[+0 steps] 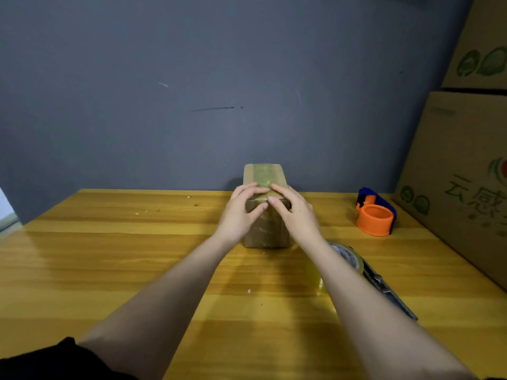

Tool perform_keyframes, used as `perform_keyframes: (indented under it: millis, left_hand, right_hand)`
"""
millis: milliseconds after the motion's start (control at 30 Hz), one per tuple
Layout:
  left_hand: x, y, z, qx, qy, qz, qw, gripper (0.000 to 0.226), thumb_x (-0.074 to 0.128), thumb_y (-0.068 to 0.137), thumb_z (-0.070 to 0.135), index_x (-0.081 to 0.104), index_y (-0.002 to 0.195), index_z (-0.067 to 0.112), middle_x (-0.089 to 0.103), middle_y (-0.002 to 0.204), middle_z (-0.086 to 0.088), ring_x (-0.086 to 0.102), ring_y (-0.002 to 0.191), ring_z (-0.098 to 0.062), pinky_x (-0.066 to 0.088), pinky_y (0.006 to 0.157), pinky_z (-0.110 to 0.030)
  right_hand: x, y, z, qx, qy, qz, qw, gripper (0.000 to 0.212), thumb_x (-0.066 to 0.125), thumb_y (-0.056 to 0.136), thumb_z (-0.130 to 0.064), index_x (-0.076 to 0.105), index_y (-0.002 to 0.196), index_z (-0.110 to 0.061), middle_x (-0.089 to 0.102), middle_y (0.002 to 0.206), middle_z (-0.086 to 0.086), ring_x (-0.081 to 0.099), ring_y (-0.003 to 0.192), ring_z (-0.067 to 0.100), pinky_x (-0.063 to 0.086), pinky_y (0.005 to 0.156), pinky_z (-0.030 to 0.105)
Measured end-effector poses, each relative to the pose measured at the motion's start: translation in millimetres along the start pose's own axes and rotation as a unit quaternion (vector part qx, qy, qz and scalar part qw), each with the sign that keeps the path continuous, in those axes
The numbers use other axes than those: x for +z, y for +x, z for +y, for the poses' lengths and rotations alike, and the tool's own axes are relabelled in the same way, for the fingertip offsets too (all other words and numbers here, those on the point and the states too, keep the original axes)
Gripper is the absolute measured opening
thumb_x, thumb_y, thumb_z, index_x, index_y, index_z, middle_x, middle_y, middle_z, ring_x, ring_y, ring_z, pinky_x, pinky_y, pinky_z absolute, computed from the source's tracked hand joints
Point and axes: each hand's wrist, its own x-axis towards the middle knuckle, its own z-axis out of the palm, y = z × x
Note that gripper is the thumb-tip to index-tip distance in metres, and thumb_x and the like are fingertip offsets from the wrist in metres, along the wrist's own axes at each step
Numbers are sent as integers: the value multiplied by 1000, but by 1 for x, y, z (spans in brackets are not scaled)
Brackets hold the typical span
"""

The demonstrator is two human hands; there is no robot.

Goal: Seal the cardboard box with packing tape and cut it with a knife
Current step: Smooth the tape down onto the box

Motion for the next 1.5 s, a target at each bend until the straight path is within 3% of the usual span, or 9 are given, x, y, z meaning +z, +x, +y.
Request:
perform_keyframes:
  millis: [167, 333, 467, 600, 833, 1000, 1133, 1300, 1500]
  left_hand:
    - [-7, -11, 9, 9, 21, 23, 999, 32, 69, 84, 28, 66, 116, 31, 54, 133, 6, 47, 124, -6, 38, 106, -29]
    - [-11, -29, 13, 19, 57, 16, 998, 33, 67, 82, 40, 63, 115, 45, 52, 133, 20, 47, 124, 0, 41, 104, -39]
    - [-15, -36, 11, 23, 61, -3, 998, 41, 67, 84, 38, 56, 121, 50, 45, 137, 27, 40, 123, 9, 41, 94, -35]
    - [-20, -35, 6, 49, 105, -44, 992, 55, 69, 83, 35, 46, 131, 50, 37, 143, 26, 37, 129, 4, 45, 96, -37]
    - [-26, -29, 0, 73, 157, -93, 981, 71, 74, 78, 30, 39, 137, 48, 32, 146, 21, 40, 132, -6, 52, 93, -40]
    - [-22, -30, 10, 28, 73, -63, 995, 44, 61, 81, 47, 52, 124, 46, 41, 137, 22, 46, 124, -1, 45, 98, -36]
    - [-11, -33, 21, -2, 91, 5, 996, 27, 56, 89, 46, 56, 115, 45, 45, 130, 22, 49, 118, 1, 42, 84, -28]
    - [-8, -36, 19, 11, 104, 25, 994, 27, 56, 89, 46, 56, 117, 43, 46, 131, 23, 49, 117, 4, 44, 82, -24]
    - [-11, -36, 12, 40, 141, -6, 989, 47, 66, 83, 42, 49, 126, 43, 40, 137, 23, 50, 119, 0, 50, 82, -28]
  right_hand:
    - [-9, -14, -5, -18, -26, 20, 999, 42, 53, 86, -53, 55, 126, -42, 51, 142, -1, 38, 137, 14, 34, 109, 45]
    - [-17, -41, -10, -19, -83, 54, 995, 41, 57, 84, -53, 56, 125, -44, 48, 144, -1, 41, 135, 15, 33, 104, 34]
    - [-17, -41, -8, -25, -88, 39, 995, 45, 59, 84, -51, 53, 128, -45, 44, 146, -4, 39, 135, 13, 32, 103, 33]
    - [-19, -41, -1, -36, -115, -10, 993, 54, 59, 84, -49, 41, 136, -47, 33, 150, -8, 34, 137, 14, 31, 104, 40]
    - [-23, -38, 5, -64, -229, -44, 970, 69, 59, 81, -57, 24, 140, -50, 28, 151, -6, 52, 121, 26, 50, 90, 44]
    - [-24, -37, 4, -44, -169, -56, 983, 59, 54, 83, -58, 28, 136, -54, 32, 152, -9, 43, 132, 20, 42, 100, 44]
    - [-15, -41, -2, -28, -81, 23, 996, 39, 44, 91, -55, 46, 129, -47, 48, 141, -15, 48, 127, 15, 39, 93, 31]
    - [-7, -43, -2, -35, -108, 39, 993, 41, 40, 92, -55, 44, 131, -46, 47, 142, -13, 49, 127, 17, 42, 91, 34]
    - [-14, -41, 7, -54, -161, -9, 985, 50, 44, 90, -56, 31, 137, -50, 37, 150, -11, 48, 128, 22, 44, 94, 41]
